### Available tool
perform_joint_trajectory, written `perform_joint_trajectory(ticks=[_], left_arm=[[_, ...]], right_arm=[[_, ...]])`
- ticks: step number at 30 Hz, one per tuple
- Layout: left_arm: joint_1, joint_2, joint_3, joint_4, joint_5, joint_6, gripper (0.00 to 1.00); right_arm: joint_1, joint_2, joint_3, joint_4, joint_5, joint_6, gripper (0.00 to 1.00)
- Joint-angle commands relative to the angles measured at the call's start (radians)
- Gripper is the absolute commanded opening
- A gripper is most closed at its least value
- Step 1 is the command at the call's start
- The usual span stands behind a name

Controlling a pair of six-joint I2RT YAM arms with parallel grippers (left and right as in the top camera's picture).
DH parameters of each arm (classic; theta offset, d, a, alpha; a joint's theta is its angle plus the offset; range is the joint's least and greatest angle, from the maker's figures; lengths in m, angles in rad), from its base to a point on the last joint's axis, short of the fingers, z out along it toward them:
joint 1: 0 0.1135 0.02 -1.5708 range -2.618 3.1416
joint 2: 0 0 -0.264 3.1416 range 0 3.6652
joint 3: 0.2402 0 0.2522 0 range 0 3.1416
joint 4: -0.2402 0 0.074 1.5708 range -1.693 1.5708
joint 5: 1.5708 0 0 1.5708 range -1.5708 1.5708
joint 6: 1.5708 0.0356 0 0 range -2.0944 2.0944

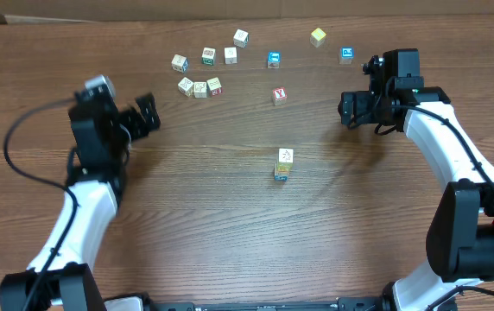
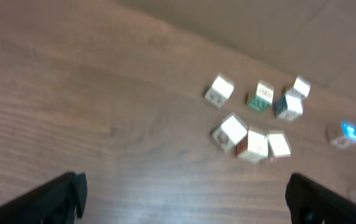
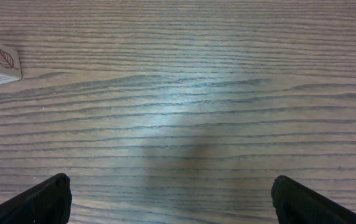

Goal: Form a tower

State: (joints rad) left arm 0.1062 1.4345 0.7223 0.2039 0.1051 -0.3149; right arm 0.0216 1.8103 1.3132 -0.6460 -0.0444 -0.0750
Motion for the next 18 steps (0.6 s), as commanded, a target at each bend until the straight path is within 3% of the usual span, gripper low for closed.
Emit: perform_joint_trajectory(ticks=[1,6,18], left_arm=[[0.005,-0.090,-0.202,0.130,0.026,0.020,1.00],[0.005,-0.176,-0.397,0.221,0.019,0.020,1.00],[0.005,-0.502,-0.642,0.295,0.027,-0.034,1.00]], right_arm=[[0.002,0.001,0.010,0.005,0.006,-0.003,1.00],[0.002,0.000,0.010,0.005,0.006,-0.003,1.00],[0.002,0.000,0.010,0.005,0.006,-0.003,1.00]])
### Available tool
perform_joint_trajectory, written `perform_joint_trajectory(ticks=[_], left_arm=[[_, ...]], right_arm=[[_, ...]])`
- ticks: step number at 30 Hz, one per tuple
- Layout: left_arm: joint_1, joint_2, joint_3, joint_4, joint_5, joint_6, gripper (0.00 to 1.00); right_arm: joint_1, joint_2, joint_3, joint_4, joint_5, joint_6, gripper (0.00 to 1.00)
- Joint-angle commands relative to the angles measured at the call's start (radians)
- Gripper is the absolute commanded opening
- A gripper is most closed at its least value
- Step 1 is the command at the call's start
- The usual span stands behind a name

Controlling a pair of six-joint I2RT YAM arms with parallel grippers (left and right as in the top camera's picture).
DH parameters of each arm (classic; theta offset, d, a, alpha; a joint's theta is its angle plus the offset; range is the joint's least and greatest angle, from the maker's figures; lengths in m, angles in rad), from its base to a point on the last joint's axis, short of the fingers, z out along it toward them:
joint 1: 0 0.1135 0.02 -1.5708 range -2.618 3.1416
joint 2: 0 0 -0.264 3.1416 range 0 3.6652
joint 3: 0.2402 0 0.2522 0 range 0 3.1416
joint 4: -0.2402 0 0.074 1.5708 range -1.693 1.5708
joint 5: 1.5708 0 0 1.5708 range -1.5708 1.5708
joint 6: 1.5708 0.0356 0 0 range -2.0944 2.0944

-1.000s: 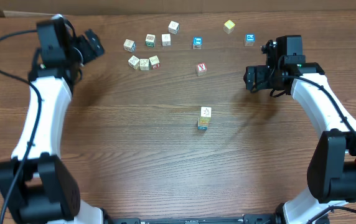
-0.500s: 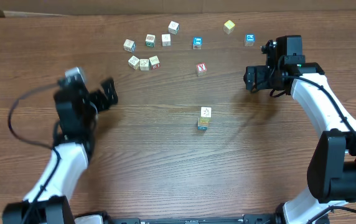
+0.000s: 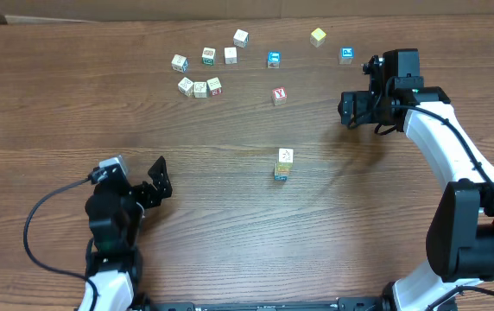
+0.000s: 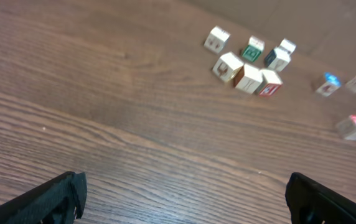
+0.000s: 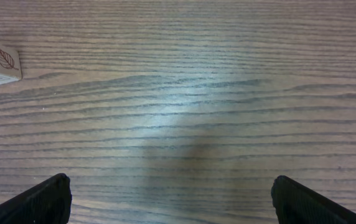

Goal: Form a tower

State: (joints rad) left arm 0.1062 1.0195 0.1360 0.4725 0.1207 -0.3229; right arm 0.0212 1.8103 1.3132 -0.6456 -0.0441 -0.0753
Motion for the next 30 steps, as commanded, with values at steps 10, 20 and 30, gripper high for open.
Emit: perform_joint_trajectory(ticks=[10,20,30], left_arm=[[0.005,-0.356,-0.131,-0.056,0.002,-0.015,1.00],[0.005,-0.722,-0.131,-0.407,-0.022,0.047,1.00],[-0.034,-0.981,-0.131,-0.548,-0.046,0.142,0.99]], right_arm=[[0.002,0.000,0.010,0.005,0.006,-0.003,1.00],[0.002,0.000,0.010,0.005,0.006,-0.003,1.00],[0.002,0.000,0.010,0.005,0.006,-0.003,1.00]])
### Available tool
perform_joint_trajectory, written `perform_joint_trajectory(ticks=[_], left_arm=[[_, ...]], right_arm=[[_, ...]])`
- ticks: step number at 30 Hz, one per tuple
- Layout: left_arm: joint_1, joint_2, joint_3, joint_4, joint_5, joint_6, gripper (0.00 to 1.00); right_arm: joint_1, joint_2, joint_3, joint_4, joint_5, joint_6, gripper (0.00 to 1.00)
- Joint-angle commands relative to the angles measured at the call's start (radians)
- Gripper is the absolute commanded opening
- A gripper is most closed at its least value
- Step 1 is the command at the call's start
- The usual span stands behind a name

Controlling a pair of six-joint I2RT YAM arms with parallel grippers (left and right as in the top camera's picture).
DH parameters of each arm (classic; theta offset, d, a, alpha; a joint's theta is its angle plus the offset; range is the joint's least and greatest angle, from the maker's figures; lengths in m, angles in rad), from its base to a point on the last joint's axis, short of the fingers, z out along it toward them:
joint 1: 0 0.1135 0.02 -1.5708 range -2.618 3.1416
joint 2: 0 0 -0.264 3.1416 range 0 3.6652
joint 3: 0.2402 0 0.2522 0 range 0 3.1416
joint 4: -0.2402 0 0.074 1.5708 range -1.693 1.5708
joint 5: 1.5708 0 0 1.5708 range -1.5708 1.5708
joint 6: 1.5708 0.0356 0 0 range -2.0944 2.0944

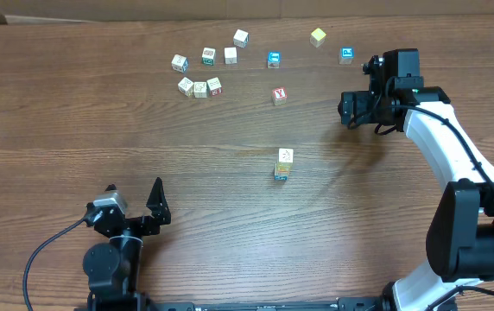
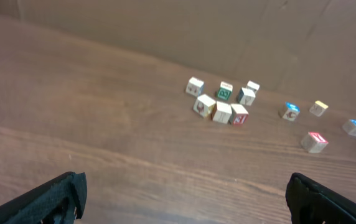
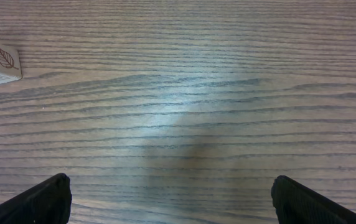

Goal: Form a tower

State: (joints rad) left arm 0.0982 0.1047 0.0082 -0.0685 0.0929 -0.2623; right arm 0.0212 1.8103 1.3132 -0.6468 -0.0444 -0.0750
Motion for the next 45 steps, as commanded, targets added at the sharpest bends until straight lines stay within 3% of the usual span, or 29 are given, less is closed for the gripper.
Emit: perform_joint_trajectory(ticks=[1,9,45], left_arm=[[-0.030,-0.082,-0.003,-0.007,-0.018,0.100,1.00],[-0.033,-0.101,-0.003,-0.008,-0.034,0.183,0.99],[-0.032,-0.100,-0.003,-0.006,-0.033,0.185,0.99]], right_arm=[[0.002,0.000,0.010,0.006,0.006,-0.003,1.00],[0.002,0.000,0.010,0.006,0.006,-0.003,1.00],[0.002,0.000,0.010,0.006,0.006,-0.003,1.00]])
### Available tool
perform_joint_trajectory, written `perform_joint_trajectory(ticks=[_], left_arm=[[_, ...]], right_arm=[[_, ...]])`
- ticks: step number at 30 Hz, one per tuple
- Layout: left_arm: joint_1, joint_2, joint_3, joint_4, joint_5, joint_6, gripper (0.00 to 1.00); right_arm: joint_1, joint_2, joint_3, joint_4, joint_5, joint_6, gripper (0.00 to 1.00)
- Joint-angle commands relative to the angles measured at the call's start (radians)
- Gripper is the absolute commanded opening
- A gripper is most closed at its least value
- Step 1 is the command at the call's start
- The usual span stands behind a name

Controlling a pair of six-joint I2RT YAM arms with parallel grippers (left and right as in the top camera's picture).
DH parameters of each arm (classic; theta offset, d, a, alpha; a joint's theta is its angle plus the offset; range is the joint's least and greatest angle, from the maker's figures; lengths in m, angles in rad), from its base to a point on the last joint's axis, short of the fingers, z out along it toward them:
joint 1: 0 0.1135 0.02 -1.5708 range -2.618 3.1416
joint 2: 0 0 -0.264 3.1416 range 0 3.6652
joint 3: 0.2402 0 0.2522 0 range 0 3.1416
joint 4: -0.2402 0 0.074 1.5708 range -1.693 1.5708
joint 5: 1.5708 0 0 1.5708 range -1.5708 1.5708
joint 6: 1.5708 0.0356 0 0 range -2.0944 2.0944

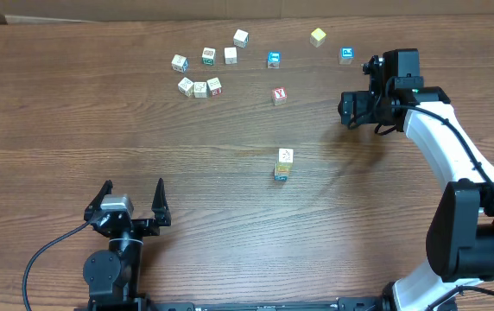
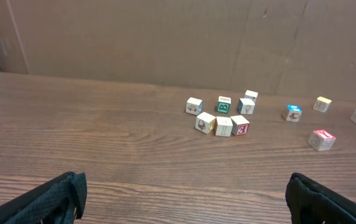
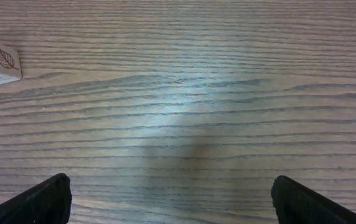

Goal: Form a tower

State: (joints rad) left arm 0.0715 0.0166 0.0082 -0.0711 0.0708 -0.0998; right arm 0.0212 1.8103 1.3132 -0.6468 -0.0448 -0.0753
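A small tower (image 1: 283, 163) of stacked blocks stands mid-table, a white block on top of a blue-and-yellow one. Loose blocks lie at the far side: a cluster (image 1: 200, 86) (image 2: 223, 124), a red-lettered block (image 1: 279, 95) (image 2: 322, 139), a blue block (image 1: 273, 59), a yellow block (image 1: 318, 36), another blue block (image 1: 346, 54). My left gripper (image 1: 130, 206) (image 2: 184, 198) is open at the near left edge, facing across the table, nothing between its fingers. My right gripper (image 1: 348, 107) (image 3: 172, 199) is open at the far right over bare wood.
Brown cardboard (image 2: 165, 37) backs the far edge of the wooden table (image 1: 230, 216). Three more white blocks (image 1: 208, 56) lie behind the cluster, and one (image 1: 241, 37) nearer the back edge.
My left gripper has swung a little to face straight across the table and its view has levelled. The right arm and the blocks have not moved.
My left gripper was open at mid-left, near the block cluster. It then stood further back toward the near edge, then at the near left edge, and now rests there facing the blocks. The right gripper stayed open in place. The tower is unchanged.
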Motion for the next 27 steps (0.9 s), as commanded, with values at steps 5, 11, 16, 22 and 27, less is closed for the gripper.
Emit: perform_joint_trajectory(ticks=[5,11,16,22,27], left_arm=[[-0.006,-0.012,-0.003,-0.003,-0.011,0.022,1.00],[-0.006,-0.012,-0.003,-0.003,-0.011,0.022,0.99],[-0.006,-0.012,-0.003,-0.003,-0.011,0.022,0.99],[-0.006,-0.012,-0.003,-0.003,-0.011,0.022,1.00],[-0.006,-0.012,-0.003,-0.003,-0.011,0.022,0.99]], right_arm=[[0.002,0.000,0.010,0.006,0.006,-0.003,1.00],[0.002,-0.008,0.010,0.006,0.006,-0.003,1.00],[-0.006,-0.057,0.010,0.006,0.006,-0.004,1.00],[-0.032,-0.178,-0.016,0.005,0.006,-0.005,1.00],[-0.050,-0.257,-0.121,0.075,-0.048,-0.005,1.00]])
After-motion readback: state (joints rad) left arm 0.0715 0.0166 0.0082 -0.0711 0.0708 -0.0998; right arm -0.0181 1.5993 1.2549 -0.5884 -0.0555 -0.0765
